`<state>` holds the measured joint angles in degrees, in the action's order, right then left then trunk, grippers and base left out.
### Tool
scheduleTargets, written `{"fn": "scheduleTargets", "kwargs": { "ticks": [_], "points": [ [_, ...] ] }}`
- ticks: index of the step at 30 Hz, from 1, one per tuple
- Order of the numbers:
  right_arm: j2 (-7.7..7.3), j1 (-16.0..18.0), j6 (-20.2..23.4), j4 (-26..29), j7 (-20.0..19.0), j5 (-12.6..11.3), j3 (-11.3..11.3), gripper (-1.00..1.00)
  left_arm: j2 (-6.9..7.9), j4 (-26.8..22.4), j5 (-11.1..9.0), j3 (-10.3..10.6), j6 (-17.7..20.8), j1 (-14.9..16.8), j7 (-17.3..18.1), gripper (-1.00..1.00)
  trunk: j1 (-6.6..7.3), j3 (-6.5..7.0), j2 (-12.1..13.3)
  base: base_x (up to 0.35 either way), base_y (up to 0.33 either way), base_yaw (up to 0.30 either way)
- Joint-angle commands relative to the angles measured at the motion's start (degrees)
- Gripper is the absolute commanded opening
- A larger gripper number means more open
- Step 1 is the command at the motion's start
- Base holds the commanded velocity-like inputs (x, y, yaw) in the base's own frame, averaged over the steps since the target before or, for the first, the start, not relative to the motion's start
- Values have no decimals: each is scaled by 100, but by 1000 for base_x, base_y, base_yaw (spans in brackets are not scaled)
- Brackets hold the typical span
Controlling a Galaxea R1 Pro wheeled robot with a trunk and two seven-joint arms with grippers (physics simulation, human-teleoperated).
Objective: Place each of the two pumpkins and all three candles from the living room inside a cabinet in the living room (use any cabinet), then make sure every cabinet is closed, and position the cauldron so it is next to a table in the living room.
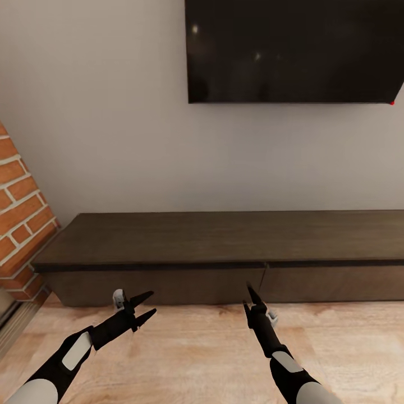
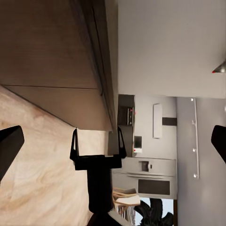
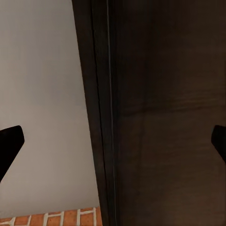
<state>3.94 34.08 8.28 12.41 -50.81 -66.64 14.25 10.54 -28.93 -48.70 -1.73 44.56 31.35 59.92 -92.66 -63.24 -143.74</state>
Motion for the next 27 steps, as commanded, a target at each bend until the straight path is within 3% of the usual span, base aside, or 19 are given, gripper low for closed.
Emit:
{"fn": "scheduleTargets", "kwargs": {
  "ticks": [1,6,13,19,24,27],
  "points": [
    [1,2,60,-1,-16,-51,8,100,0,1,-17,-3,36,2,4,100,-2,-5,-2,310,0,0],
    [1,2,60,-1,-17,-51,8,100,0,1,-17,-2,35,2,2,100,-2,-5,-2,256,0,0],
    [1,2,60,-1,-17,-51,8,100,0,1,-17,-2,35,2,4,100,-2,-5,-2,32,0,0],
    [-2,2,60,20,-33,-51,8,100,0,1,-17,-3,37,2,10,100,-17,-138,-10,1,0,0],
    [-7,2,277,48,-297,-46,8,100,-11,-5,-12,19,38,2,6,100,-30,-249,-16,0,0,0],
    [-7,2,369,50,-345,-44,8,100,-21,-11,7,244,40,2,3,100,-38,-315,-20,0,0,0]
  ]
}}
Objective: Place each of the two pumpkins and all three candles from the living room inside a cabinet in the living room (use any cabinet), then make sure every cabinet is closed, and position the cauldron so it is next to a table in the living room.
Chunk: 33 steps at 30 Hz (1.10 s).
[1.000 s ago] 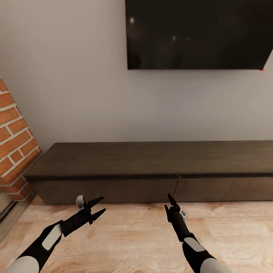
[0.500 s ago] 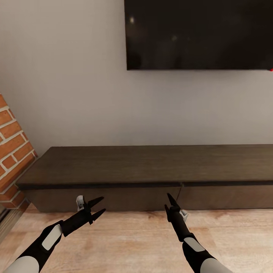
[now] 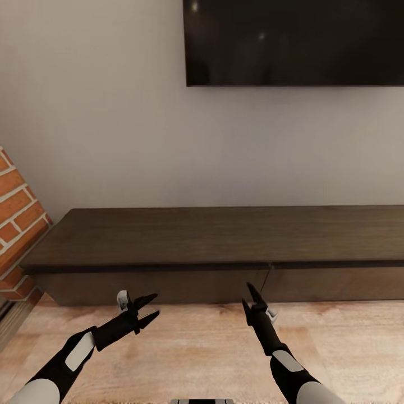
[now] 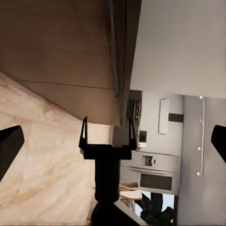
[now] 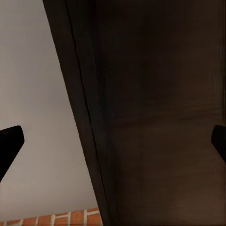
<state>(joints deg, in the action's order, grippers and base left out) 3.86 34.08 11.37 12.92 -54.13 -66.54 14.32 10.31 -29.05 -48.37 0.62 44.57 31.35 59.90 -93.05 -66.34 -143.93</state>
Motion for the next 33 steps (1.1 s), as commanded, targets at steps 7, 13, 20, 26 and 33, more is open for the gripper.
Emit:
{"fn": "scheduleTargets", "kwargs": {
  "ticks": [7,13,20,26,33],
  "points": [
    [1,2,101,8,-42,-52,-6,100,-2,-633,-20,1060,43,5,13,100,-4,-49,-5,0,0,0],
    [5,2,98,16,-45,-52,-8,100,15,-844,-15,1401,43,9,13,100,-4,-49,-5,0,0,0],
    [9,2,79,17,-45,-52,-8,100,64,-898,-14,1441,43,9,13,100,-4,-49,-5,0,0,0],
    [9,2,76,17,-45,-52,-8,100,87,-900,-20,1411,42,11,21,100,-4,-49,-5,73,0,0],
    [9,2,78,17,-45,-52,-8,100,127,-901,-32,1407,42,11,22,100,-4,-49,-5,152,0,0]
  ]
}}
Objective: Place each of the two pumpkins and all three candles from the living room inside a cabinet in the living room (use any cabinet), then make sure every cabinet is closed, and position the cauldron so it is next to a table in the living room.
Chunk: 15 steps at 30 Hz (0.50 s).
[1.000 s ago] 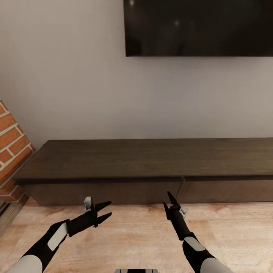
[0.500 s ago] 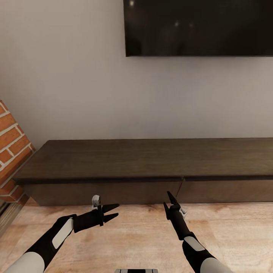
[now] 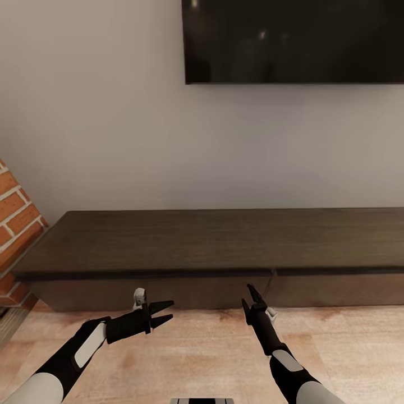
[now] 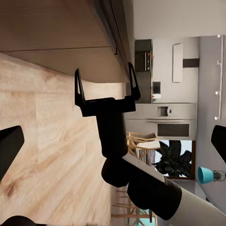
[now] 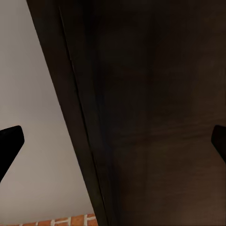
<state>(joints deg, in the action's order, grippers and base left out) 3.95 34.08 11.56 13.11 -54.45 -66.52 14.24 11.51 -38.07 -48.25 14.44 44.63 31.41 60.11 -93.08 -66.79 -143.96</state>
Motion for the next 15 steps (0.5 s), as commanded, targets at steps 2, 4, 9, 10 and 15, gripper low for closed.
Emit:
{"fn": "scheduleTargets", "kwargs": {
  "ticks": [2,4,9,10,15],
  "points": [
    [1,2,61,-1,-13,-55,0,100,7,1,-44,24,37,3,1,100,-1,-5,-2,245,0,0],
    [1,2,64,-1,-13,-55,0,100,8,1,-44,27,37,3,1,100,-1,-5,-2,296,0,0],
    [1,2,65,-1,-13,-55,0,100,9,-3,-52,21,30,3,1,100,-1,-5,-2,86,0,0],
    [1,2,65,-1,-13,-55,0,100,10,-5,-56,19,30,2,1,100,-1,-5,-2,19,0,0],
    [1,2,66,-1,-13,-55,0,100,10,-7,-69,15,28,2,1,100,-9,-71,-6,6,0,0]
  ]
}}
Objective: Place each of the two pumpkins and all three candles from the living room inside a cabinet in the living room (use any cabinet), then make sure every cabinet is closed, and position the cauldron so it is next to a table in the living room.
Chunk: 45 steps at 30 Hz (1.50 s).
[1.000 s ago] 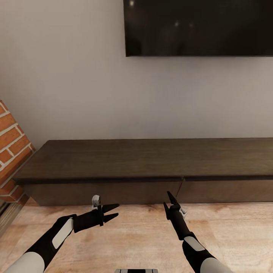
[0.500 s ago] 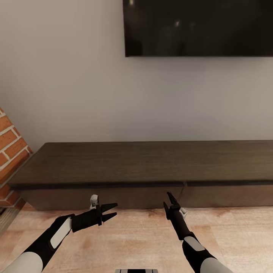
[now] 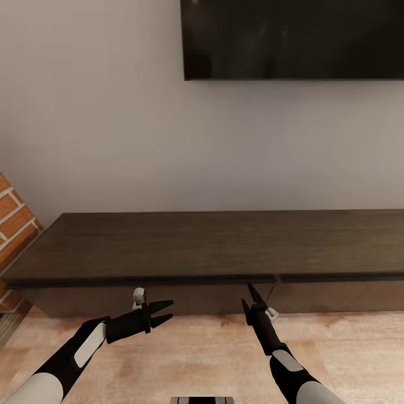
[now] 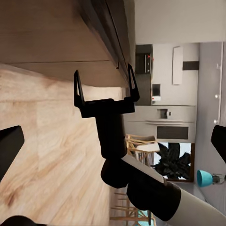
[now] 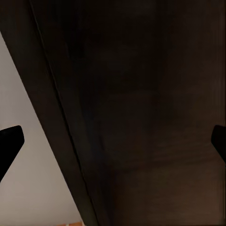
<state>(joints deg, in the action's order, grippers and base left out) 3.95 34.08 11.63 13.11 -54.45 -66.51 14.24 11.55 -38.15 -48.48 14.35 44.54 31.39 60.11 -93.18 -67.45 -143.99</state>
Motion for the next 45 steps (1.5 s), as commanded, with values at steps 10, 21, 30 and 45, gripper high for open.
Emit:
{"fn": "scheduleTargets", "kwargs": {
  "ticks": [10,21,30,45],
  "points": [
    [-4,2,77,0,-193,-55,0,100,5,1,-42,36,37,4,1,100,-4,-49,-5,0,0,0],
    [-8,2,92,6,-515,-26,-71,100,5,-5,-23,41,37,5,1,100,-4,-49,-5,0,0,0],
    [-8,2,166,16,-671,31,-95,100,5,-8,-13,41,37,4,1,100,-6,-72,-6,0,0,0],
    [-8,2,152,16,-682,41,-97,100,9,-166,177,87,35,4,-13,100,-14,-138,-10,0,0,0]
  ]
}}
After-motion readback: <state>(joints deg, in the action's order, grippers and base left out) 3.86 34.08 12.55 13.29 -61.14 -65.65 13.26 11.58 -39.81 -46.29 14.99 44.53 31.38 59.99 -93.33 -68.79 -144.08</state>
